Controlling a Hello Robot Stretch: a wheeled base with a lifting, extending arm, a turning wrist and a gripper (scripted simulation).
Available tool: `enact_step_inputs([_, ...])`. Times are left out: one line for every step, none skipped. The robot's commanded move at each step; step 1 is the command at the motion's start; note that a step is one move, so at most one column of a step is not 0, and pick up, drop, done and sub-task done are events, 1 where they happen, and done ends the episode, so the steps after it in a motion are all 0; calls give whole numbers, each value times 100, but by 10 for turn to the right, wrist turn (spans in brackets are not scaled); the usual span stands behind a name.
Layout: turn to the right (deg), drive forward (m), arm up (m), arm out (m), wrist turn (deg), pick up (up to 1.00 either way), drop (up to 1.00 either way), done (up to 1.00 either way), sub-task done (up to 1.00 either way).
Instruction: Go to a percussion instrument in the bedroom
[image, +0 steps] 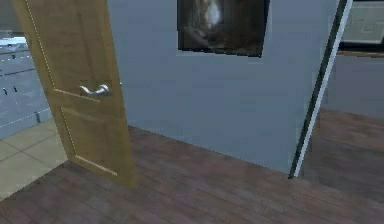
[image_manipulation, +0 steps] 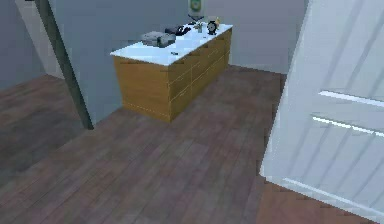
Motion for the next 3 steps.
enact_step_inputs([-30,0,0,0,0,0,0,0,0])
enact_step_inputs([450,0,0,0,0,0,0,0,0])
enact_step_inputs([450,0,0,0,0,0,0,0,0])
